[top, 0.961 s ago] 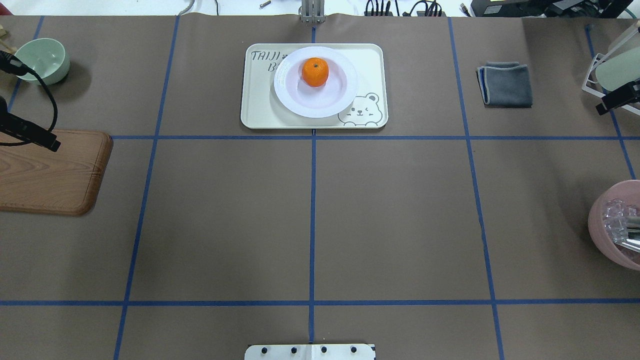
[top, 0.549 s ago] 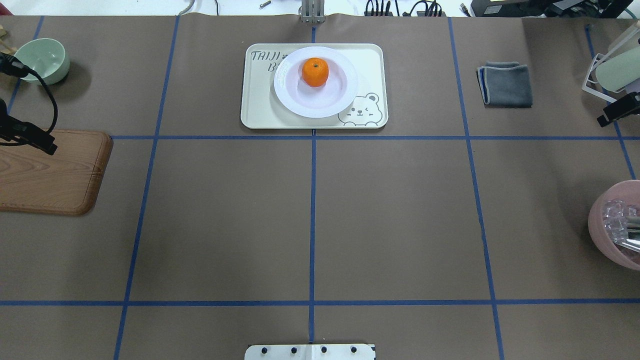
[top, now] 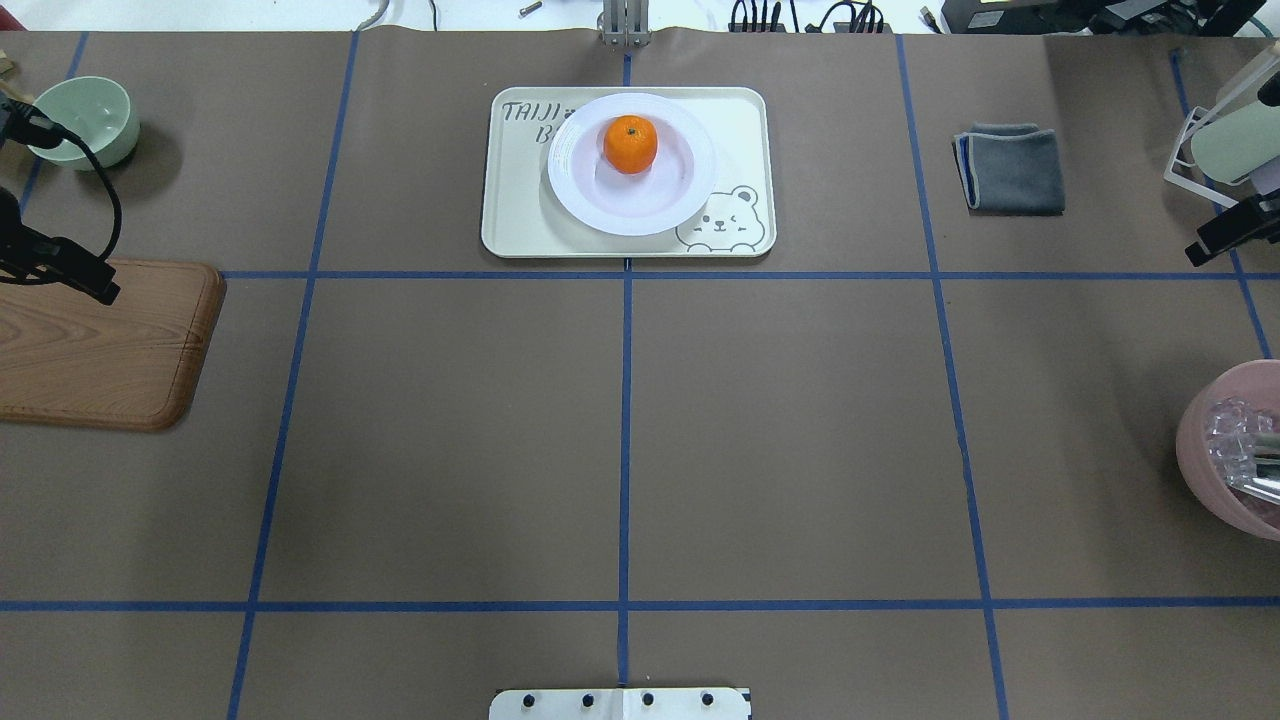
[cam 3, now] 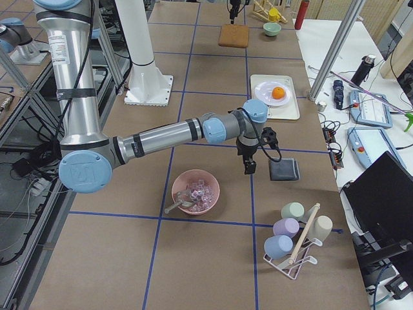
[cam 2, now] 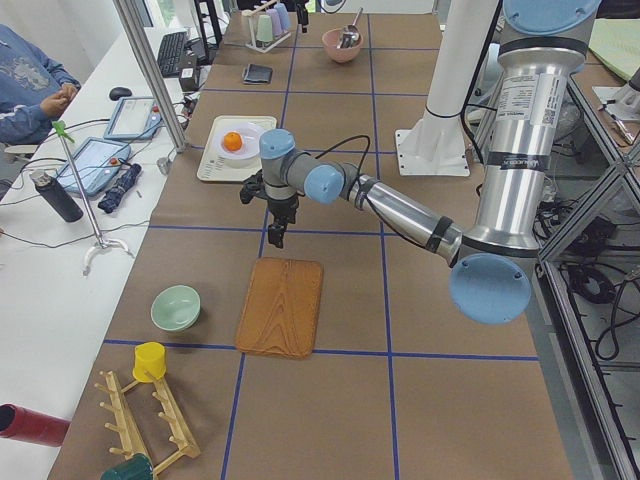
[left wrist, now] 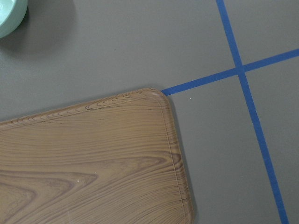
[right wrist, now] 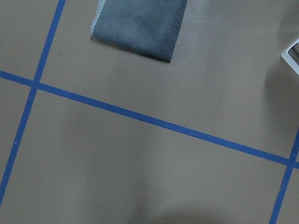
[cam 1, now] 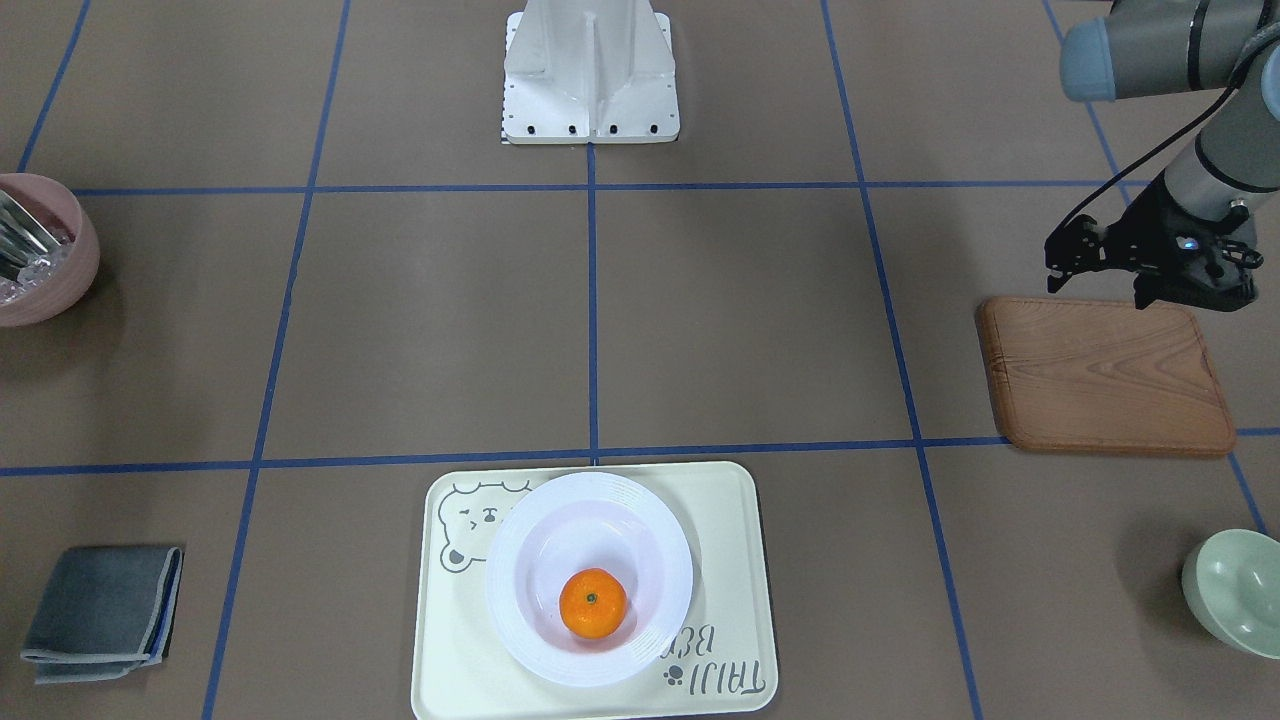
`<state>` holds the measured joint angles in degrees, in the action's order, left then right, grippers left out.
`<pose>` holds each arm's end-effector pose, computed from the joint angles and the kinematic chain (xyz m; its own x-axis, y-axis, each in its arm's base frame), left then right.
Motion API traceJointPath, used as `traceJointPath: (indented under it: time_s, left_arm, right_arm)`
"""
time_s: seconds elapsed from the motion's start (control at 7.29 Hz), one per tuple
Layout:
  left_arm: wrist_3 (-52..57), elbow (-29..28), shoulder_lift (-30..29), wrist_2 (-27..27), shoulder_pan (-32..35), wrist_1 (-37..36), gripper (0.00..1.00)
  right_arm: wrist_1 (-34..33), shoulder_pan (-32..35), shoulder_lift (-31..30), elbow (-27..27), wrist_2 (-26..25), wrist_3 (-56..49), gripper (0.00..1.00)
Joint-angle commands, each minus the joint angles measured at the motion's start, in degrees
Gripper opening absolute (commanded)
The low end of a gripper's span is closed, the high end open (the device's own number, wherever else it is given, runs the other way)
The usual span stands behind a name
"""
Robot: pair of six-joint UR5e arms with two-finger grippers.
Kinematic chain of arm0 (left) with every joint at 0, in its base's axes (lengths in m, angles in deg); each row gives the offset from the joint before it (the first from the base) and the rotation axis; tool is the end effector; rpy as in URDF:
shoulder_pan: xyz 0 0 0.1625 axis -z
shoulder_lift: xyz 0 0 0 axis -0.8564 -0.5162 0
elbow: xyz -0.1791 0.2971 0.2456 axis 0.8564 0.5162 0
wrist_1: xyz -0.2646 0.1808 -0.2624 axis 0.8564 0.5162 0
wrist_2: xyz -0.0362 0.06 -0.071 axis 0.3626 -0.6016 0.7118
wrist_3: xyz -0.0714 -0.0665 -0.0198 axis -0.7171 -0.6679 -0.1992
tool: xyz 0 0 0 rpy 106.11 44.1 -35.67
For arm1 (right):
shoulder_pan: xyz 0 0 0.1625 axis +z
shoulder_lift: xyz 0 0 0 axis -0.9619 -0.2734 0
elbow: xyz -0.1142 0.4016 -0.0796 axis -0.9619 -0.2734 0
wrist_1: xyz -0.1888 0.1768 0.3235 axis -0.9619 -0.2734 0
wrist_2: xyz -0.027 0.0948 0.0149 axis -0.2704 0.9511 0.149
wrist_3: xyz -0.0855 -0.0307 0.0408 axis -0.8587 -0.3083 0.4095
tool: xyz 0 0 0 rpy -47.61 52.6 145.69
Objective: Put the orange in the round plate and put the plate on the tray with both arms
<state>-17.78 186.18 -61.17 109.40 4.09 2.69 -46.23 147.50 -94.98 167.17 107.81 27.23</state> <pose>0.1721 -0.5033 0.4486 0.7140 0.2799 -0.6417 -0.1834 0.9594 0.2144 -0.0898 -0.5326 0.5138 0.6805 -0.2870 0.6742 0.1895 0.9577 0.2164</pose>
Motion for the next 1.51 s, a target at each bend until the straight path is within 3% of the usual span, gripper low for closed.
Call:
traceJointPath:
  time_s: [0.0, 0.69, 1.1, 1.24, 1.37]
  left_arm:
    - [-0.1, 0.4, 0.0, -0.2, 0.0, 0.3, 0.98]
    - [-0.1, -0.2, 0.8, 0.0, 0.1, 0.5, 0.98]
    - [0.0, -2.4, 1.0, 0.2, 4.1, 0.6, 0.98]
    - [0.1, -2.9, 1.4, 1.5, 5.4, 0.6, 0.98]
    - [0.5, -5.1, 1.5, 6.4, 8.0, 0.9, 0.98]
  right_arm:
    - [-0.2, -0.2, 0.2, 0.0, 0.6, 0.0, 1.00]
    - [-0.5, 0.6, -0.4, -0.5, 0.5, -0.1, 1.00]
    - [-2.0, 2.2, -0.5, -0.2, 0.6, -0.1, 1.00]
    - [-2.0, 2.3, -0.5, -0.2, 0.6, -0.1, 1.00]
    - [-2.0, 2.4, -0.6, -0.1, 0.6, -0.1, 1.00]
